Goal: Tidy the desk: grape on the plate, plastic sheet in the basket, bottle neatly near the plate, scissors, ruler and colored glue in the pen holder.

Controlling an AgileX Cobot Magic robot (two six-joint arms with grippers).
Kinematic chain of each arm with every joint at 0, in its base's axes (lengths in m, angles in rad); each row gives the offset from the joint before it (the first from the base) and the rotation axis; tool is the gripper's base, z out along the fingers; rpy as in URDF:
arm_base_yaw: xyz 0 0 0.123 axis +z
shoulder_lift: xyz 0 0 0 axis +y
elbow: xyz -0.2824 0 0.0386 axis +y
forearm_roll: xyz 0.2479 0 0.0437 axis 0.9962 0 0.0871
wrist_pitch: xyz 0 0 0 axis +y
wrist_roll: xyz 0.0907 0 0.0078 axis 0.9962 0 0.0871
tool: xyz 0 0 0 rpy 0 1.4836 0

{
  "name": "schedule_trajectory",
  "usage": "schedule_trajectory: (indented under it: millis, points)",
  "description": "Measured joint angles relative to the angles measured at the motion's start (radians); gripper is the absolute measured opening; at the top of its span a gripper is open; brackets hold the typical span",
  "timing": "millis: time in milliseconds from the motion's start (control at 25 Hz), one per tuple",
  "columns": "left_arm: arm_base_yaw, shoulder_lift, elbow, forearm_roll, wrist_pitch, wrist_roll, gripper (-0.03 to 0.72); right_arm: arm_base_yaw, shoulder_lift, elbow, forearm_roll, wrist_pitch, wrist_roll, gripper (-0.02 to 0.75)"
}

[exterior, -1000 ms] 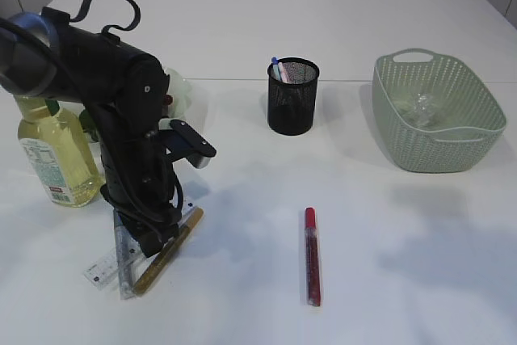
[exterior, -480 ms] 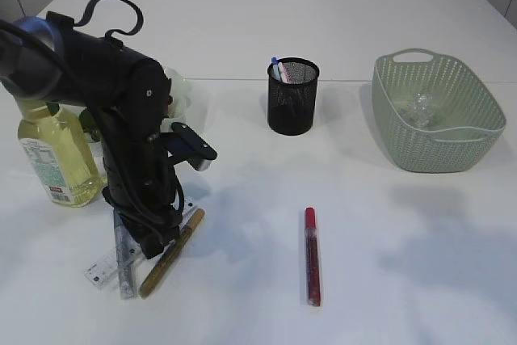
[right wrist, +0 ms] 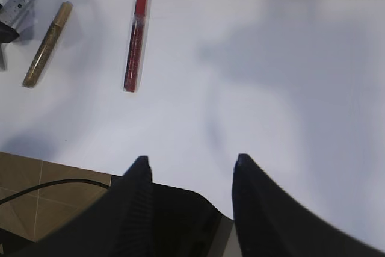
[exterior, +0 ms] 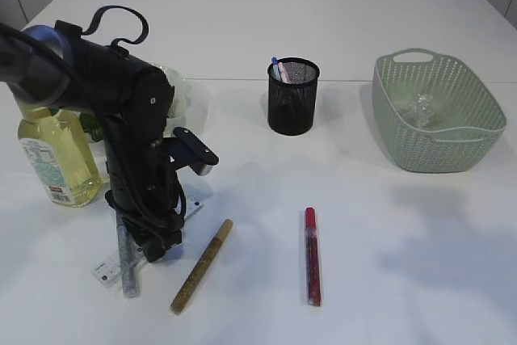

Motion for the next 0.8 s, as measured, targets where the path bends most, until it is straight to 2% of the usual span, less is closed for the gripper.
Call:
schedule_trajectory:
  millis: [600,800]
  points:
    - [0.000,0.014,-0.002,0.000,-0.002,0.000,0.414,0.000,0.000,0.000,0.000,0.000,0.000,0.358]
    - [0.000,0.014,-0.002,-0.008,-0.002,-0.010,0.305,0.000,0.000,0.000,0.000,0.000,0.000,0.358]
